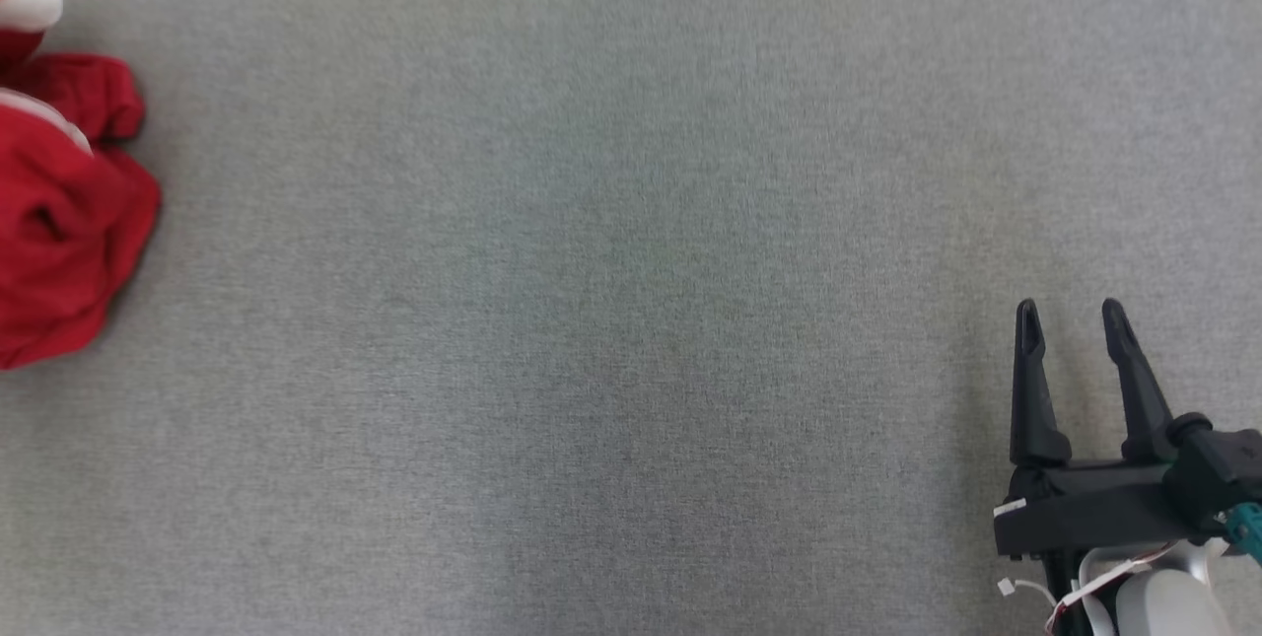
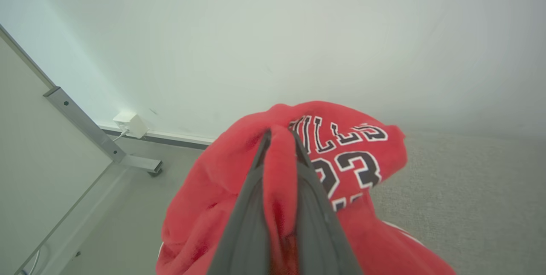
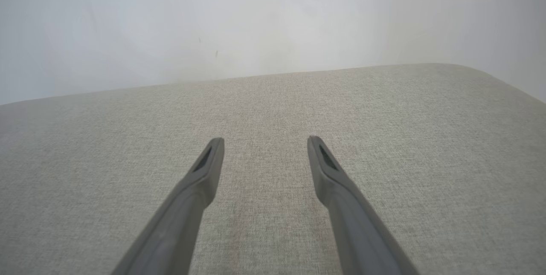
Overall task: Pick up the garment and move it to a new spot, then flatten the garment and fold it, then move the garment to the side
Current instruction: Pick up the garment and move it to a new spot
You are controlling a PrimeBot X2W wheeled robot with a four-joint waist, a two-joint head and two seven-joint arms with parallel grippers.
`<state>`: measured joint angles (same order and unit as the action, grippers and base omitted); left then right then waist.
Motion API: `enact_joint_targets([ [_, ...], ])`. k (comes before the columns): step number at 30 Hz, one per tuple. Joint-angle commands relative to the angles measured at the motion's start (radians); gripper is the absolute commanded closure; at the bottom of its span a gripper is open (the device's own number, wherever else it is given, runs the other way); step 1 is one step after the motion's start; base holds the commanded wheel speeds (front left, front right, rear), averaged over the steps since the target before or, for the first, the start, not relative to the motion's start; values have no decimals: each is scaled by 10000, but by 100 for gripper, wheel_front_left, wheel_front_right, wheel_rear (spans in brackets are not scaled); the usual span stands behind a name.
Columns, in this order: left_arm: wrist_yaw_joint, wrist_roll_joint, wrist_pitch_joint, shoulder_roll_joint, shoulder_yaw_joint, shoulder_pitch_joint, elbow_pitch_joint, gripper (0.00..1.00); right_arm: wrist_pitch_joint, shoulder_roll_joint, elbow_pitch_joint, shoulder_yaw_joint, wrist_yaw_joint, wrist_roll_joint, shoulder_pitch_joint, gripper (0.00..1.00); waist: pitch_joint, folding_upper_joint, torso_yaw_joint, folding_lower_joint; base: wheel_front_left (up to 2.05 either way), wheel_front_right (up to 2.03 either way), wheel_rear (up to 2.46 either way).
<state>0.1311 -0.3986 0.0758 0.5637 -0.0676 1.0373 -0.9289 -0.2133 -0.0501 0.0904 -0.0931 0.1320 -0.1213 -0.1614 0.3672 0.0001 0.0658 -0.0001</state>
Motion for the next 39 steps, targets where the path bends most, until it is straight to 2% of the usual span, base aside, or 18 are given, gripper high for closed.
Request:
enact_joint_targets([
  [1, -31, 192, 145, 1, -113, 251, 230, 100, -96, -8, 132, 18, -25, -123, 136, 0, -493, -1, 131, 1, 0, 0, 0],
  [9, -34, 519, -134, -310, -854, 1193, 2150, 100, -389, -6, 817, 155, -25, -639, 369, 0, -1342, -1, -134, 1, 0, 0, 0],
  [18, -24, 237, -1375, -1097, -1856, 1938, 4813, 100, -521, -6, 1402, 381, -25, -1164, 505, 0, -1910, -1, -1299, 1, 0, 0, 0],
  [19, -24, 237, -1375, -1097, -1856, 1938, 4813, 100, -521, -6, 1402, 381, -25, -1164, 505, 0, -1910, -1, -1299, 1, 0, 0, 0],
  [25, -23, 10, -1922, -1958, -2634, 2441, 5623, 100, -510, -4, 1407, 409, -25, -1427, 609, 0, -2080, -1, -2308, 1, 0, 0, 0],
  [32, -23, -303, -1994, -2992, -3425, 2610, 5546, 100, -511, -4, 1425, 577, -25, -1618, 703, 0, -2021, -1, -3164, 1, 0, 0, 0],
  [39, -144, -547, -1745, -3497, -3870, 1350, 5758, 100, -512, -4, 1318, 544, -25, -1660, 780, 0, -1915, -1, -3375, 1, 0, 0, 0],
])
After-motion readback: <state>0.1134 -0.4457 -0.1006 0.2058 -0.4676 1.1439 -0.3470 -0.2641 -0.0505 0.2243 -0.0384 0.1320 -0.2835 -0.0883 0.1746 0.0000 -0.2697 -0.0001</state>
